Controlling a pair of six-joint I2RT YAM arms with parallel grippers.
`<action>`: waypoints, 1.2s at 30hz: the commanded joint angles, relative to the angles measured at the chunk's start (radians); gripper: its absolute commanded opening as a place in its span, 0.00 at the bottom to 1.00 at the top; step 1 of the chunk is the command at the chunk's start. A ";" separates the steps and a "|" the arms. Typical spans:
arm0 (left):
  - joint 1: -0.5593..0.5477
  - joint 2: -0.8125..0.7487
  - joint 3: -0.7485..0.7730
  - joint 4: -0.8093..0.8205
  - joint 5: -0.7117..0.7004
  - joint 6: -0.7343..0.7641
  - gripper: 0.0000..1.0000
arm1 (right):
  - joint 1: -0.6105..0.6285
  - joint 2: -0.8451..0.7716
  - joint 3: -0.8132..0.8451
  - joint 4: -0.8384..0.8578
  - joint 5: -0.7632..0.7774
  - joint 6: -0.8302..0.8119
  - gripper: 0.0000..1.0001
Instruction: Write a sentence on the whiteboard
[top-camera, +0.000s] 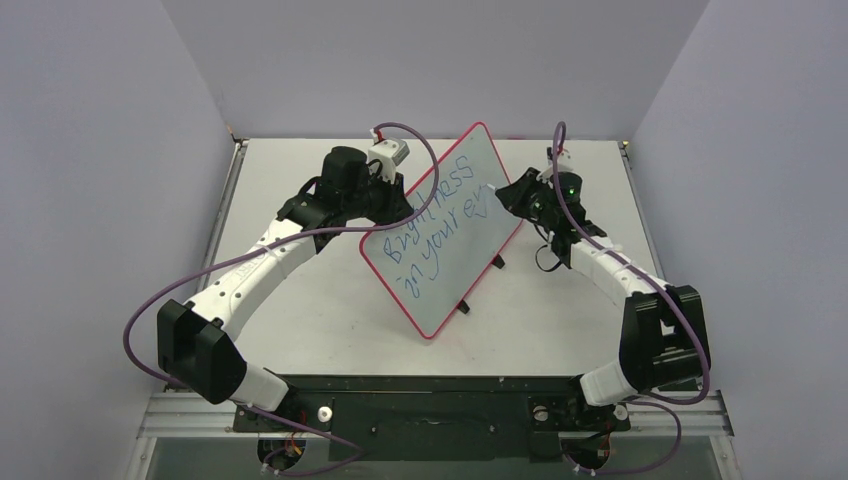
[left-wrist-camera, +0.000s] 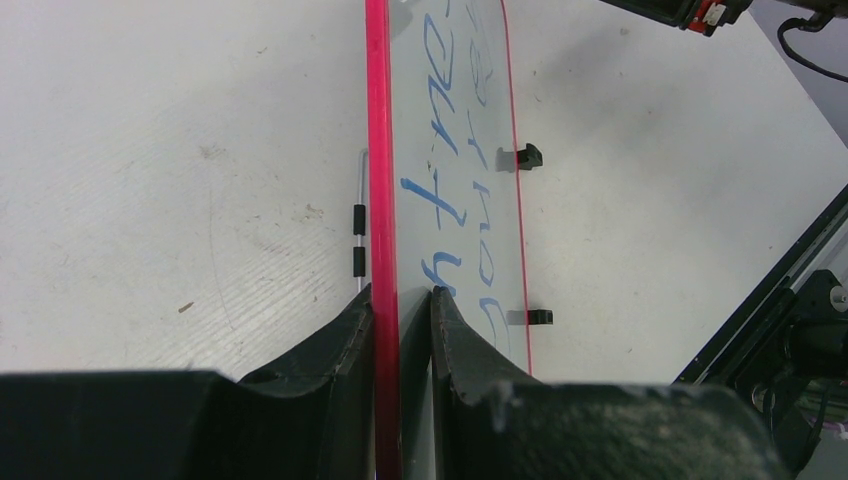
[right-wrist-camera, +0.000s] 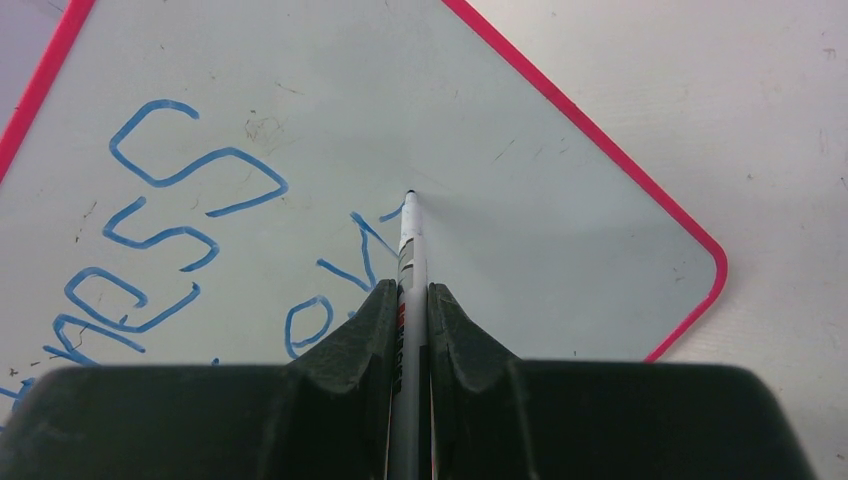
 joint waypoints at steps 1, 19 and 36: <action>0.000 -0.028 0.006 0.019 -0.077 0.107 0.00 | -0.001 0.030 0.060 0.054 -0.006 0.007 0.00; 0.000 -0.027 0.006 0.019 -0.082 0.110 0.00 | 0.026 0.021 0.040 0.067 -0.052 0.009 0.00; 0.001 -0.030 0.005 0.019 -0.080 0.110 0.00 | 0.044 -0.041 -0.061 0.031 -0.032 -0.017 0.00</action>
